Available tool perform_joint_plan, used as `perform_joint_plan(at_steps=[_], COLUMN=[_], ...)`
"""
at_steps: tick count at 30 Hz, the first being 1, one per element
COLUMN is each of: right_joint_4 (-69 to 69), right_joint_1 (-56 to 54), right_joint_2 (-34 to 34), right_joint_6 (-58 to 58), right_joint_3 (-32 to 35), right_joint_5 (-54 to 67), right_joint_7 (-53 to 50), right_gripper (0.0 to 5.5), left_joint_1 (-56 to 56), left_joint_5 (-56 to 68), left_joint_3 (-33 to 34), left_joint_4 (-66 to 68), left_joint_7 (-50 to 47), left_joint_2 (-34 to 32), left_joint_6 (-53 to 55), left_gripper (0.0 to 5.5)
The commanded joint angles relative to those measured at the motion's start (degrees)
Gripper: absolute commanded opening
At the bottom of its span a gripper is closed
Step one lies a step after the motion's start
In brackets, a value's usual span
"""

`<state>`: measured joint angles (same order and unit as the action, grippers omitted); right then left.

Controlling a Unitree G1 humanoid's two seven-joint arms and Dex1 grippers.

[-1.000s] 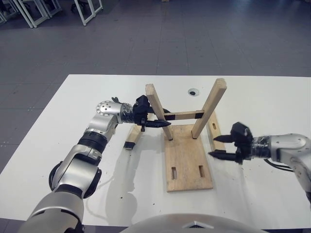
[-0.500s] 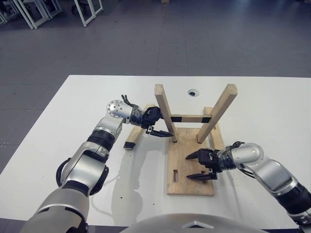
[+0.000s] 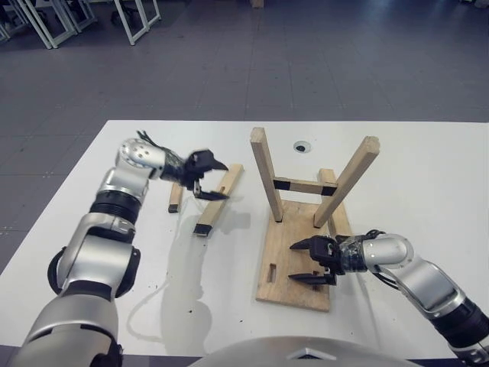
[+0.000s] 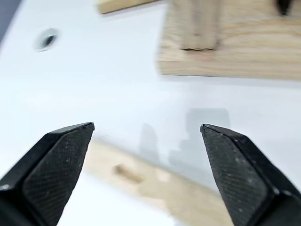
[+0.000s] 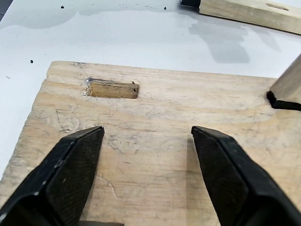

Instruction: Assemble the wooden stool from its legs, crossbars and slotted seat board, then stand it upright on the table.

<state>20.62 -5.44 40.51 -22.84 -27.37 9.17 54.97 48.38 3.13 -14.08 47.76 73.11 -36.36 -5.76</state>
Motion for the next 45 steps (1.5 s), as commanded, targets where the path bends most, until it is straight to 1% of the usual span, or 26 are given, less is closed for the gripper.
perform_joint_plan(at_steps=[1,3,5,6,9,12,14,16,18,20,22,24,26,29,30,31,32,33,36,38,40,41,42,43,45], right_joint_4=[-3.6,-3.4,-3.4,-3.4,-3.6,-3.7,-3.7,-3.7,-3.9,-3.9,-3.9,-3.8,-3.6,-3.1,-2.9,-2.8,-2.6,-2.4,-2.1,-2.3,-2.7,-3.0,-3.2,-3.4,-3.5], right_joint_1=[2.0,1.9,1.6,1.5,1.3,1.2,1.2,1.3,1.1,1.0,1.0,1.0,1.0,1.3,1.3,1.3,1.3,1.4,2.5,2.6,2.5,2.6,2.6,2.6,2.6], right_joint_2=[0.6,0.4,0.2,0.1,-0.1,-0.2,-0.2,-0.3,-0.4,-0.5,-0.6,-0.7,-0.6,-0.2,-0.3,-0.5,-0.6,-0.8,-1.0,-1.2,-1.0,-0.9,-0.7,-0.6,-0.3], right_joint_6=[-2.0,-2.5,-2.9,-3.0,-3.2,-3.3,-3.3,-3.3,-3.3,-3.3,-3.4,-3.5,-3.7,-3.9,-4.0,-4.1,-4.3,-4.5,-4.7,-4.7,-4.4,-4.2,-4.0,-3.9,-3.6], right_joint_3=[-1.2,-1.1,-1.0,-1.0,-1.3,-1.4,-1.5,-1.6,-1.6,-1.7,-1.8,-1.9,-2.0,-2.0,-2.1,-2.2,-2.2,-2.2,-2.2,-2.4,-2.4,-2.2,-2.1,-2.0,-1.8], right_joint_5=[-4.2,-4.0,-3.8,-3.8,-3.8,-3.9,-3.9,-4.0,-4.1,-4.1,-4.2,-4.3,-4.1,-4.0,-4.0,-4.0,-3.9,-3.9,-3.9,-4.0,-4.0,-4.1,-4.1,-4.1,-3.9], right_joint_7=[-2.4,-2.7,-2.8,-2.7,-2.8,-3.1,-3.2,-3.4,-3.4,-3.4,-3.5,-3.6,-3.6,-3.7,-3.8,-3.9,-4.1,-4.3,-5.2,-5.4,-5.4,-5.4,-5.4,-5.4,-4.9], right_gripper=[3.4,3.4,3.4,3.4,3.4,3.4,3.4,3.4,3.4,3.4,3.4,3.4,3.4,3.4,3.4,3.4,3.4,3.4,3.4,3.4,3.4,3.4,3.4,3.4,3.4], left_joint_1=[7.1,6.9,7.1,7.2,5.7,4.8,4.3,4.6,7.9,15.6,21.1,17.7,8.7,-14.1,-22.0,-27.5,-30.7,-31.9,-27.0,-21.7,-17.9,-15.5,-12.6,-9.2,-3.9], left_joint_5=[12.4,18.9,21.7,22.4,25.4,26.5,25.5,24.1,23.7,25.8,25.9,25.6,27.0,27.7,25.6,24.1,22.7,22.1,22.3,26.7,33.3,38.9,47.1,56.1,68.9], left_joint_3=[18.6,24.3,25.8,26.4,24.0,21.3,19.7,19.1,22.4,27.9,30.4,27.6,23.0,8.9,2.9,-0.5,-2.7,-2.8,2.4,7.2,11.8,15.0,19.3,23.7,29.4], left_joint_4=[-18.8,-31.7,-41.0,-44.2,-54.4,-58.8,-58.6,-57.4,-55.2,-53.2,-51.4,-51.0,-52.2,-56.0,-54.9,-53.7,-53.0,-52.4,-52.2,-55.9,-61.1,-63.8,-66.2,-67.7,-69.1], left_joint_7=[-28.1,-39.2,-47.2,-50.9,-57.6,-61.2,-61.9,-62.0,-63.2,-63.9,-64.7,-64.0,-63.3,-62.2,-61.3,-60.8,-60.3,-60.0,-58.9,-56.3,-54.5,-54.3,-55.6,-58.0,-62.6], left_joint_2=[6.6,12.1,16.7,18.6,24.1,27.1,27.3,26.9,28.5,29.7,28.6,28.6,30.5,34.3,33.3,32.5,31.2,30.4,28.7,28.1,27.9,28.4,29.5,30.4,30.6], left_joint_6=[29.3,42.2,49.4,52.3,63.5,70.0,70.3,67.3,60.9,50.3,44.9,48.0,54.4,61.2,60.3,59.7,58.5,57.8,55.7,56.3,59.0,60.8,62.3,62.6,61.2], left_gripper=[3.46,3.14,2.7,2.67,2.6,2.6,2.6,2.6,2.6,2.6,2.6,2.6,2.6,2.6,2.6,2.6,2.6,2.6,2.6,2.6,2.6,2.6,2.6,2.6,2.6])
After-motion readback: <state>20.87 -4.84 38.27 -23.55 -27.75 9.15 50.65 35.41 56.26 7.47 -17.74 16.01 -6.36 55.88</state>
